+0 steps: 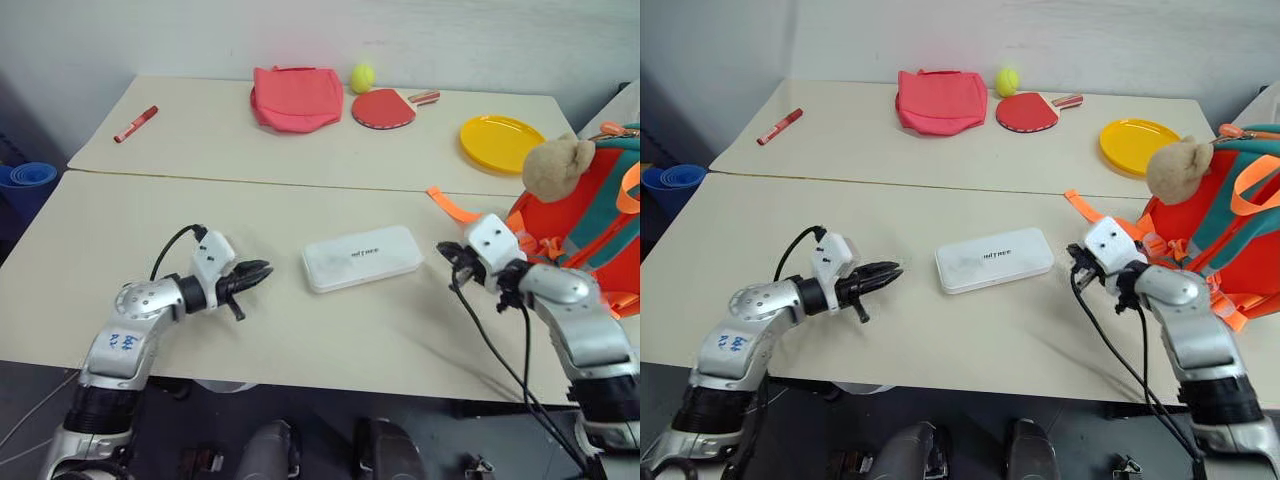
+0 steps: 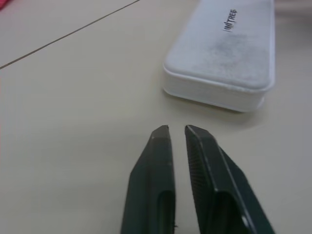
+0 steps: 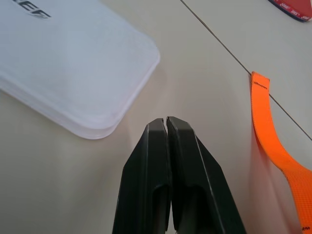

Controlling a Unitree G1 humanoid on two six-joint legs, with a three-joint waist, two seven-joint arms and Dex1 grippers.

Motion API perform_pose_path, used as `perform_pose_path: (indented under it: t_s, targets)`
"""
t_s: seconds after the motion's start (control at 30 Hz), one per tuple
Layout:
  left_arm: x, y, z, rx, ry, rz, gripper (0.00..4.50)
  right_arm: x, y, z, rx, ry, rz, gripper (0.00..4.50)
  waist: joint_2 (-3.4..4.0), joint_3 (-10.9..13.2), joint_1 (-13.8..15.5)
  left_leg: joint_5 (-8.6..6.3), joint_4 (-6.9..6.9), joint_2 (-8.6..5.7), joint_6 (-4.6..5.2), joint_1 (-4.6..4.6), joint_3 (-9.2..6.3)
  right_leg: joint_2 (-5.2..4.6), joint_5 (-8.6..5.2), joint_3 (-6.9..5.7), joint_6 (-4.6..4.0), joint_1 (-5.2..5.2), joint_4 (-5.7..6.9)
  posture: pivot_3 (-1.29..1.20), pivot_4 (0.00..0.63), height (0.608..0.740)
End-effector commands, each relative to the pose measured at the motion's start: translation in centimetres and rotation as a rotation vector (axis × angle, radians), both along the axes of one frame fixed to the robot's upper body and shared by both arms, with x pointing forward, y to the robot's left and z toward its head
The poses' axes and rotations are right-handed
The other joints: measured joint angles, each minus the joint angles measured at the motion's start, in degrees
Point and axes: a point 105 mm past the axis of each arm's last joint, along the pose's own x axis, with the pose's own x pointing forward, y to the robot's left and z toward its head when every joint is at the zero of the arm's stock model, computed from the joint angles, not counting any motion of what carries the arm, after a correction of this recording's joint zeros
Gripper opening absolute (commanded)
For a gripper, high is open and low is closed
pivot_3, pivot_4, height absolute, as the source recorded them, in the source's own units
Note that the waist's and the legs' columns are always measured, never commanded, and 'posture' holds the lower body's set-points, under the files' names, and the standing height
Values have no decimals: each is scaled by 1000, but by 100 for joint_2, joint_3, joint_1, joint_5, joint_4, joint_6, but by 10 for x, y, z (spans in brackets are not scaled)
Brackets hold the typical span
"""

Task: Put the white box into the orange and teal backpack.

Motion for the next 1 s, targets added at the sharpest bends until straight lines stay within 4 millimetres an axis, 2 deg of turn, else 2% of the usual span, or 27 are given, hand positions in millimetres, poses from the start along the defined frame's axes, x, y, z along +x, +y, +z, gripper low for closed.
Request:
perform_pose_path:
  t_s: [0.03,0.17,0.3,0.5,0.77,1.0]
  targets:
    - [4,-16,-3,6,22,-34,29,13,6,3,-12,-24,-13,0,0,0,-3,2,3,-1,2,-1,1,2,0,-9,0,0,3,0,150,740]
    - [10,-31,-7,-3,21,-55,29,19,13,-1,12,-4,14,0,0,0,5,4,7,-2,5,-4,1,11,0,-12,1,1,3,0,150,740]
    - [12,-41,-7,-11,11,-80,29,13,24,-1,27,25,82,0,0,0,-3,5,19,-2,7,-15,-2,14,1,-12,2,-2,4,0,150,740]
    - [7,-52,-10,-15,-3,-125,29,-7,39,-6,36,105,180,0,0,0,-1,5,21,2,6,-15,-5,9,2,-12,3,-2,3,0,150,740]
    - [4,-50,-16,-3,10,-135,29,-39,52,-14,62,197,263,0,0,0,3,4,21,3,5,-15,-7,-1,2,-11,3,-1,2,0,150,740]
    - [-18,-45,-13,-21,34,-203,29,-69,51,-17,75,253,265,0,0,0,5,2,19,6,3,-18,-12,-4,2,-5,3,-2,-3,0,150,740]
